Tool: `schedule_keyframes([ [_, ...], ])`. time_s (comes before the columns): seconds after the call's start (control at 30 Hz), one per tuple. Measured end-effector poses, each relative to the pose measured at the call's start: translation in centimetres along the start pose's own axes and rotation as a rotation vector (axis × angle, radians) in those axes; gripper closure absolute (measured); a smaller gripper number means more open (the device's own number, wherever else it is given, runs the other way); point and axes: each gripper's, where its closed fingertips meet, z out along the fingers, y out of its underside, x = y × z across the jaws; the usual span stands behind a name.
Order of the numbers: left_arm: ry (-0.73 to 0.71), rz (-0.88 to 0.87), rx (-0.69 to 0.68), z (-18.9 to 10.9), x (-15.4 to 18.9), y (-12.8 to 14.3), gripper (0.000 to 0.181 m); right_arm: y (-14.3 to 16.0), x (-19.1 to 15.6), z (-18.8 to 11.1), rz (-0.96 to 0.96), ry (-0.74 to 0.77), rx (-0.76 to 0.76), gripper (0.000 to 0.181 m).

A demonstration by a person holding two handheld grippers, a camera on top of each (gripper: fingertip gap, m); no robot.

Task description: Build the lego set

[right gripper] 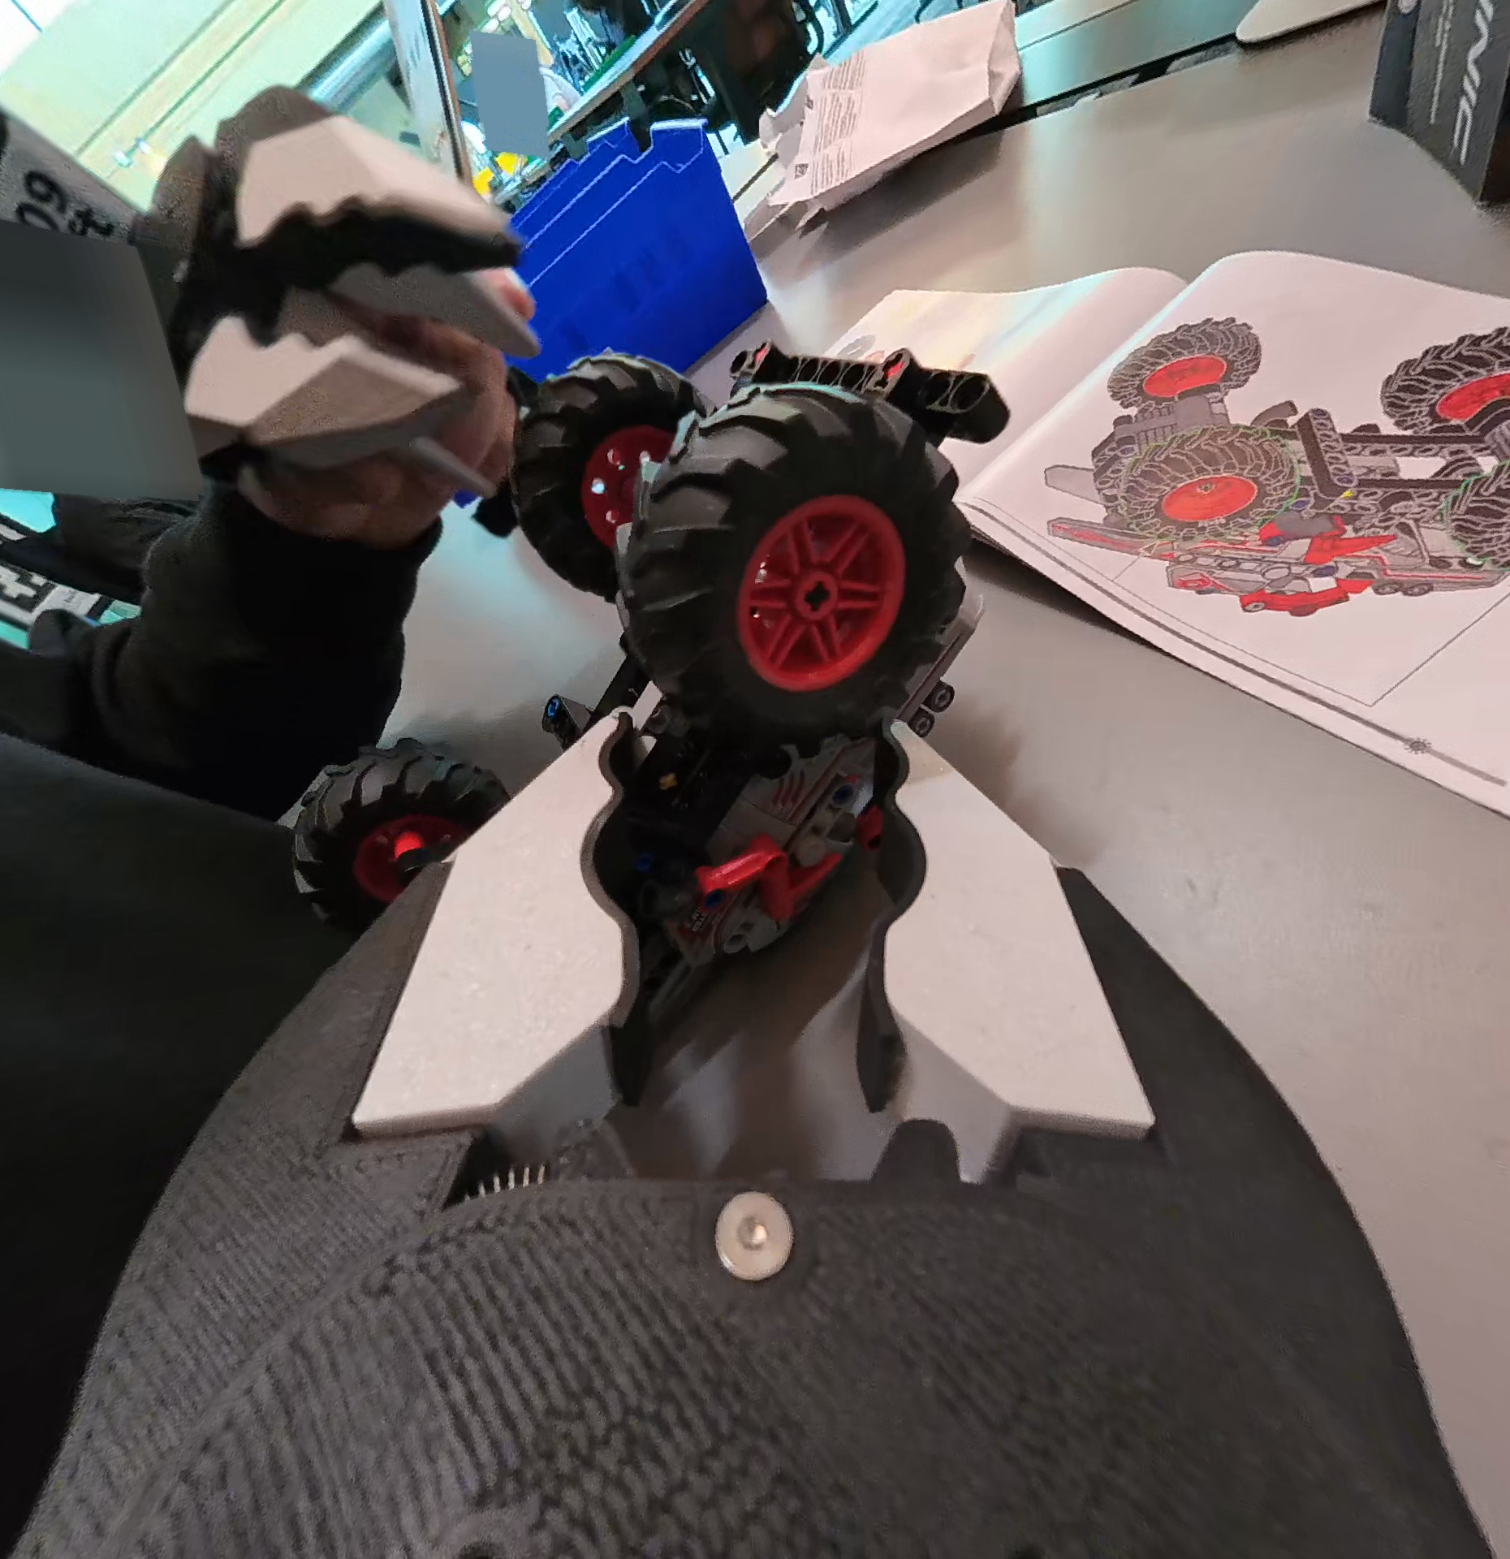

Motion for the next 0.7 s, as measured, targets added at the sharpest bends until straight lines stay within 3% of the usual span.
schedule_keyframes([
  [0.07, -0.014, -0.023, -0.071, 0.4, -0.6, 1.6, 0.162, -0.1, 0.1, 0.1, 0.001, -0.001, 0.007, 0.126],
  [0.1, 0.042, -0.050, -0.078, 0.7, 0.3, 1.8, 0.179, -0.2, 0.2, 0.2, 0.007, 0.005, 0.021, 0.127],
  [0.27, 0.196, -0.042, -0.277, 1.3, 4.2, 4.9, 0.181, -0.7, 0.7, 0.0, 0.007, 0.037, 0.078, 0.132],
  [0.43, 0.142, -0.094, -0.028, 1.1, 3.0, 0.3, 0.181, -0.3, -0.3, -0.2, -0.012, -0.053, 0.076, 0.139],
  [0.53, 0.017, -0.082, -0.051, 1.2, 0.2, 1.5, 0.181, -0.2, -0.4, 0.0, -0.014, -0.070, 0.064, 0.140],
  [0.7, -0.002, -0.358, -0.032, 1.8, -1.2, 3.1, 0.181, -0.7, -0.2, 0.1, 0.031, -0.101, 0.080, 0.153],
])
